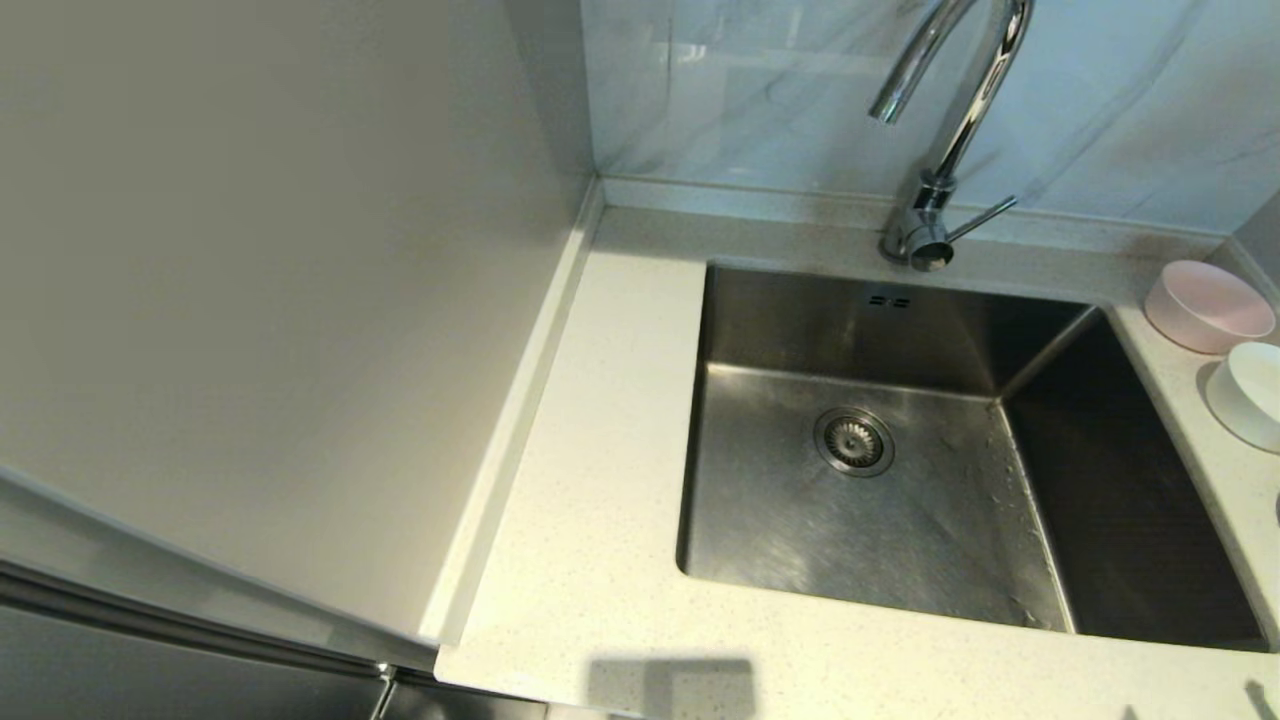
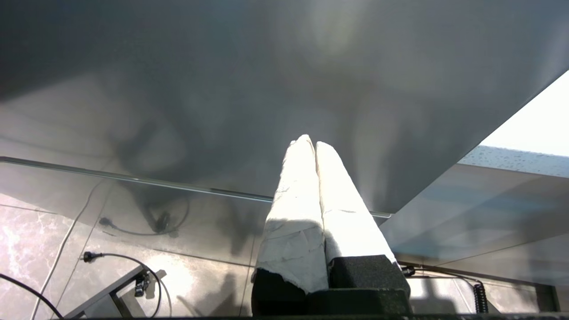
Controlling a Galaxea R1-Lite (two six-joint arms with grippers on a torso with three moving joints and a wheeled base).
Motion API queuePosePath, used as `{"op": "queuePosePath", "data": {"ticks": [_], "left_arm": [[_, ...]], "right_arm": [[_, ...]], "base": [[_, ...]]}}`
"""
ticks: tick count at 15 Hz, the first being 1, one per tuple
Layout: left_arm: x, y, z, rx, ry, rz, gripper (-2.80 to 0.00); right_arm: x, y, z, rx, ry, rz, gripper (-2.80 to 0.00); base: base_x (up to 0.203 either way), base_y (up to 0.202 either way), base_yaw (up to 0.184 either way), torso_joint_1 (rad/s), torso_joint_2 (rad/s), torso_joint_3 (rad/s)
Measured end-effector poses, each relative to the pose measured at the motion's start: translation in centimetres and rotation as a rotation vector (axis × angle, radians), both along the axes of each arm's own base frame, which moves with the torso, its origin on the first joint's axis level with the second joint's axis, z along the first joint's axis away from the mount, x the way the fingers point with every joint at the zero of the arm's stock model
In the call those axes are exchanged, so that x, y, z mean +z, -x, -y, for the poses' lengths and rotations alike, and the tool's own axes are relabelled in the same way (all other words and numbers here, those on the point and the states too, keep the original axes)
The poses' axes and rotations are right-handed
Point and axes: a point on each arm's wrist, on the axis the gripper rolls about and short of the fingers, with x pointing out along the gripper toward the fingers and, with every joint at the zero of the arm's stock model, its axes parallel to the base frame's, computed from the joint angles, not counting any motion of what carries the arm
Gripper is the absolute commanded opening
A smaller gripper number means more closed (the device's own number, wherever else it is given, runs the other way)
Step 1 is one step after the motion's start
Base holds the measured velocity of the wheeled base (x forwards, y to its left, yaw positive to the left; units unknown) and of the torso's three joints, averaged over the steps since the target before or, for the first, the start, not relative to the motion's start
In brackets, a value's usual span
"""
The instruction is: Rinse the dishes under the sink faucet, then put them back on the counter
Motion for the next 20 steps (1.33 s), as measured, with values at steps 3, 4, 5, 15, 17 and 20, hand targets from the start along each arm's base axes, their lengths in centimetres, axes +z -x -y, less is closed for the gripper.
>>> {"op": "queuePosePath", "data": {"ticks": [3,4,5,15,17,20], "left_arm": [[0.0,0.0,0.0,0.0,0.0,0.0,-2.8],[0.0,0.0,0.0,0.0,0.0,0.0,-2.8],[0.0,0.0,0.0,0.0,0.0,0.0,-2.8],[0.0,0.0,0.0,0.0,0.0,0.0,-2.8],[0.0,0.0,0.0,0.0,0.0,0.0,-2.8],[0.0,0.0,0.0,0.0,0.0,0.0,-2.8]], "right_arm": [[-3.5,0.1,0.0,0.006,-0.015,-0.015,0.0],[-4.1,0.0,0.0,0.009,-0.015,-0.022,0.0],[-4.7,-0.1,0.0,0.012,-0.015,-0.033,0.0],[-7.6,-0.6,0.0,0.036,-0.009,-0.158,0.0],[-7.6,-0.6,0.0,0.032,-0.041,-0.158,0.0],[-7.6,-0.6,0.0,0.028,-0.054,-0.159,0.0]], "base": [[0.0,0.0,0.0,0.0,0.0,0.0],[0.0,0.0,0.0,0.0,0.0,0.0],[0.0,0.0,0.0,0.0,0.0,0.0],[0.0,0.0,0.0,0.0,0.0,0.0],[0.0,0.0,0.0,0.0,0.0,0.0],[0.0,0.0,0.0,0.0,0.0,0.0]]}}
